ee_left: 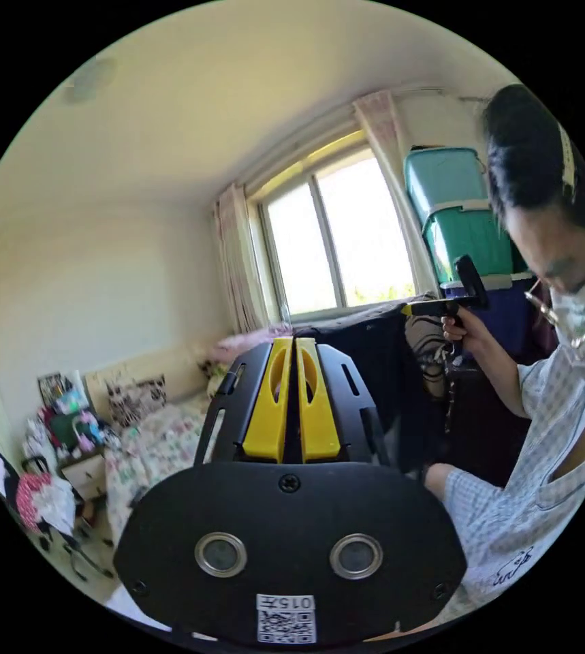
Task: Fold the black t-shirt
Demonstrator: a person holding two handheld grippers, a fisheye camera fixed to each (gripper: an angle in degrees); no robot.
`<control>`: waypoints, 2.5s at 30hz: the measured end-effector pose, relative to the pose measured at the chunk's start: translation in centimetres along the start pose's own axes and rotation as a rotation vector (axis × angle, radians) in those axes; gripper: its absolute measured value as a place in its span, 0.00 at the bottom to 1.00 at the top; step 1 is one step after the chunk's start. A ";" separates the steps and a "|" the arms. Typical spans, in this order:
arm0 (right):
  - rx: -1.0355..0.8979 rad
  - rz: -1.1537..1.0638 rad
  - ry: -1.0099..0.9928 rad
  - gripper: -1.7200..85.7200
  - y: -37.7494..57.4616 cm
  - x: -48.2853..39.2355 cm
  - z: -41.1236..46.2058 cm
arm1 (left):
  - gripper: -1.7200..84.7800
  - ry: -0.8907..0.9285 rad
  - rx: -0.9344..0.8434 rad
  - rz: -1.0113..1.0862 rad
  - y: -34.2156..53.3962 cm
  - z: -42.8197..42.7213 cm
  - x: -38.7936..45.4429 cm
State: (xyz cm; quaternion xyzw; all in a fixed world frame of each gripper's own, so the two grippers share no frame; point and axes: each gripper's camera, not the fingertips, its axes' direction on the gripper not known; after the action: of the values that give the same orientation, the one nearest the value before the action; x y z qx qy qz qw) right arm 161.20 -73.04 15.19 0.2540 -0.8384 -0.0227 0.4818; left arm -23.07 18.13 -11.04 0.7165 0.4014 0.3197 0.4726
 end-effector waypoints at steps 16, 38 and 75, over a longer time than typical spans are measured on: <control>-0.325 0.052 0.145 0.03 -6.4 14.6 22.5 | 0.02 -0.102 -0.392 -0.082 9.5 21.4 -13.8; -1.232 0.791 -0.169 0.17 40.5 33.0 38.9 | 0.13 0.345 -1.458 -0.858 65.4 30.1 -15.1; -0.981 0.268 -0.059 0.10 36.7 32.7 43.8 | 0.13 0.255 -1.311 -0.758 80.5 40.6 -12.4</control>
State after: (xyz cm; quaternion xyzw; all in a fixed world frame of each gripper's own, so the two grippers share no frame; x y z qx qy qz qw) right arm 97.18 -64.84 28.17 -0.1125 -0.7676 -0.3589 0.5189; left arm 27.07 -28.44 48.98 0.0606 0.3990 0.3886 0.8283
